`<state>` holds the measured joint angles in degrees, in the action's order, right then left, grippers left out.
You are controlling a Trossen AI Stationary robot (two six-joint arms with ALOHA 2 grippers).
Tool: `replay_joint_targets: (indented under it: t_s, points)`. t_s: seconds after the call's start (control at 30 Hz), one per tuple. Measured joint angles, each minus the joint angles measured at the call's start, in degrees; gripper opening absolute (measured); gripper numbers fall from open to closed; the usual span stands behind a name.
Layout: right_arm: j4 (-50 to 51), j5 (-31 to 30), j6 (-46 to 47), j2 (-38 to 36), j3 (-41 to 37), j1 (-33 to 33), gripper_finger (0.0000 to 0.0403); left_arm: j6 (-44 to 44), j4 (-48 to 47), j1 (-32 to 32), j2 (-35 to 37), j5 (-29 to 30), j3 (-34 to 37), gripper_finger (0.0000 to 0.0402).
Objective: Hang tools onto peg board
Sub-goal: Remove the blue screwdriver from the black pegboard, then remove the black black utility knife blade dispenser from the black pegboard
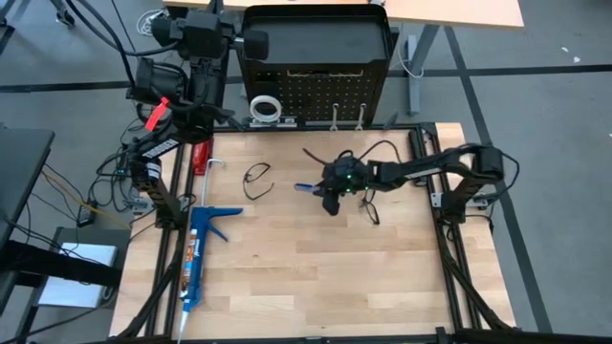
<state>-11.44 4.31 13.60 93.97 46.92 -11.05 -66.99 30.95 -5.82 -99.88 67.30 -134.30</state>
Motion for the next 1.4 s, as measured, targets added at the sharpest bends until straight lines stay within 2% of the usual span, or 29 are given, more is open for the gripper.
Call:
replay_joint_targets:
  t_s: [0.2,0.4,0.5,0.6,0.8,0.97,1.1,1.2,1.3,1.4]
  points:
    - [-7.93,-1.96,-2.98,8.52,-0.01,0.89,0.0118,1.32,-0.93,0.00,-0.04,3.91,0.69,0.0005]
    - [-11.00,-1.18,-1.32,15.50,0.06,0.68,0.0125,1.16,-0.73,0.94,0.05,3.98,0.63,0.0005]
    - [-10.74,2.32,-0.08,17.04,0.31,0.22,0.0144,1.08,-0.93,1.16,-0.02,3.92,0.63,0.0005]
    - [-7.85,3.13,0.49,16.66,0.52,0.27,0.0177,0.98,-0.89,1.14,0.00,4.36,0.63,0.0005]
    - [0.06,5.53,3.31,8.25,-0.29,-0.60,0.0246,0.94,-2.53,1.14,0.01,5.08,0.63,0.0006]
    - [11.99,1.36,1.18,-1.69,3.46,-2.31,0.0284,1.53,-10.30,1.80,0.00,3.61,0.59,0.0021]
    - [16.33,0.41,-1.57,-7.60,5.84,-3.26,0.0291,6.34,-12.17,2.21,0.00,0.69,0.59,0.0035]
    - [17.90,-0.04,-2.58,-10.61,6.66,-4.04,0.0289,9.24,-16.56,2.56,0.05,1.05,0.57,0.0038]
    - [18.52,-0.70,-2.68,-13.00,7.02,-4.89,0.0286,13.20,-24.73,3.32,0.05,0.52,0.57,0.0038]
    - [17.96,-1.30,-2.68,-15.17,7.21,-5.99,0.0282,22.56,-36.94,4.02,0.10,-5.19,0.57,0.0038]
